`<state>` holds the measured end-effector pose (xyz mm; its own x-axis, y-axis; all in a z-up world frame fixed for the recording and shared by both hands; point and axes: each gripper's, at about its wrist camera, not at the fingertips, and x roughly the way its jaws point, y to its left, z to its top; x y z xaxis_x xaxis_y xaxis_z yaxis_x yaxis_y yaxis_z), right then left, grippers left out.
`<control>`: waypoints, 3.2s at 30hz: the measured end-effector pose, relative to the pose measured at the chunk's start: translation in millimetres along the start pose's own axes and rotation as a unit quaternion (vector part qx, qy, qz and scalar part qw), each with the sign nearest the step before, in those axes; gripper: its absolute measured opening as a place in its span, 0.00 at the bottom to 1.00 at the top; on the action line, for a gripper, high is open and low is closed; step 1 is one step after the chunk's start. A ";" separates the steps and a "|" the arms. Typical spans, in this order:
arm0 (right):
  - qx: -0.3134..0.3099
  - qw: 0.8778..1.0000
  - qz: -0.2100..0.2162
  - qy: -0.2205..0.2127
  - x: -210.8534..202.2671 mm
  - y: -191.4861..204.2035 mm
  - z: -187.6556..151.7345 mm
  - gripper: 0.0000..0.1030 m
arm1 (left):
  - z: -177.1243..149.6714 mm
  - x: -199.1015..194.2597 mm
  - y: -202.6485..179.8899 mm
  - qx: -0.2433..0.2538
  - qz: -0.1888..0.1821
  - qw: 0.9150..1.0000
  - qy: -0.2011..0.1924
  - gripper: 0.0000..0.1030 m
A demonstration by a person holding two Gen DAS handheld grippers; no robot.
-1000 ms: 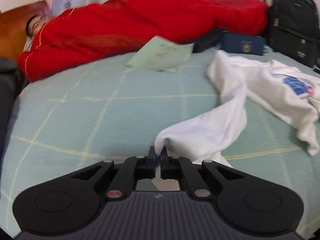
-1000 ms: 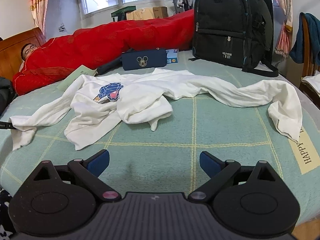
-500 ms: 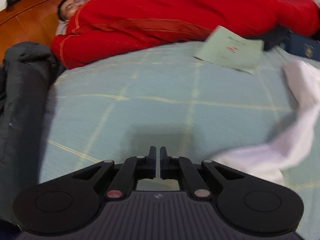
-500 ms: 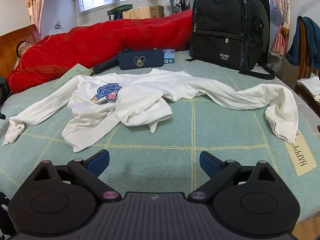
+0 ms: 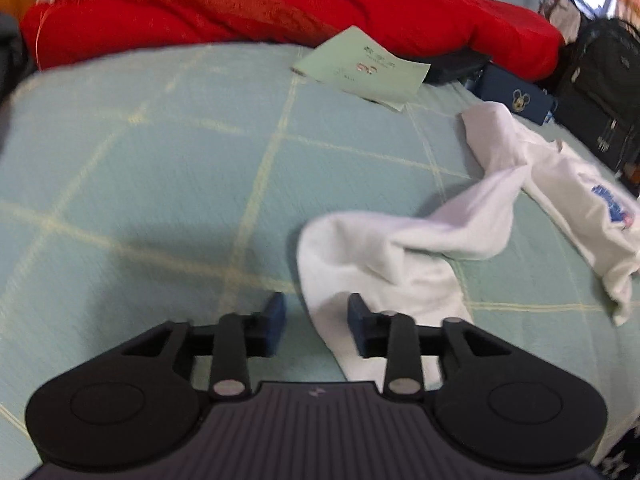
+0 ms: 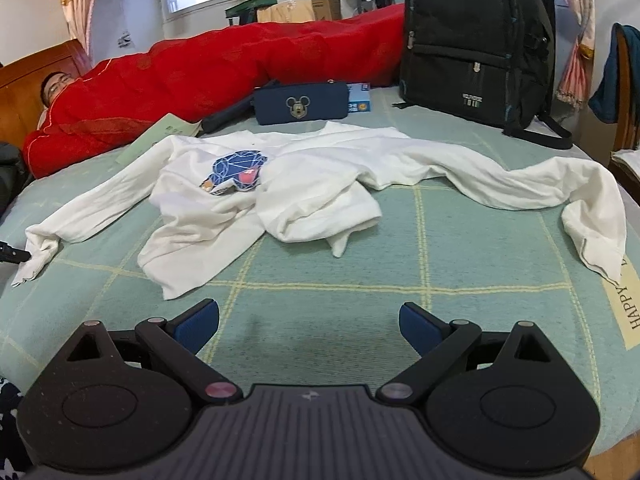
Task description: Fold clothes
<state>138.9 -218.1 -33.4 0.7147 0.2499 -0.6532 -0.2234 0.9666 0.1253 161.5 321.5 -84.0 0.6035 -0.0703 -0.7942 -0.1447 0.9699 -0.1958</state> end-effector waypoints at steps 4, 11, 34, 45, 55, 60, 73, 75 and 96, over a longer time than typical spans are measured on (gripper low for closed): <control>-0.003 1.000 0.015 -0.002 -1.7 6.3 0.7 0.96 | 2.6 9.3 -3.1 -0.013 -0.005 1.000 -0.007 0.40; -0.027 0.997 0.073 -0.009 -7.9 28.4 3.4 0.96 | 0.1 14.3 -25.8 0.014 -0.008 1.000 -0.025 0.33; -0.056 0.995 0.085 -0.011 -5.0 49.7 4.2 0.96 | 75.7 -21.1 57.1 -0.038 0.206 0.974 -0.081 0.00; -0.044 0.996 0.079 0.000 4.3 43.7 1.3 0.96 | 83.0 -22.7 60.6 -0.032 0.251 0.965 -0.075 0.19; -0.034 0.995 0.097 0.005 4.9 34.3 -9.4 0.96 | 52.6 -46.5 3.2 0.038 0.220 0.972 -0.077 0.45; -0.029 0.994 0.103 0.011 7.5 28.4 -16.5 0.96 | 17.8 -55.5 -58.3 0.108 0.168 0.977 -0.071 0.53; -0.005 0.994 0.109 -0.001 -8.6 6.7 -31.8 0.96 | -63.3 -51.2 -271.8 0.353 0.003 0.930 -0.108 0.58; 0.003 0.994 0.109 -0.003 -10.4 0.2 -34.6 0.96 | -73.1 -45.4 -294.1 0.372 -0.004 0.921 -0.115 0.58; 0.041 0.993 0.112 0.010 6.4 -28.4 -48.8 0.96 | -114.5 30.9 -379.1 0.511 0.069 0.842 -0.161 0.46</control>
<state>117.5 -246.7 -77.6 0.6398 0.4589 -0.6165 -0.3208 0.8884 0.3284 145.3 -75.1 -100.2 0.8413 -0.0334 -0.5395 0.4195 0.6698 0.6127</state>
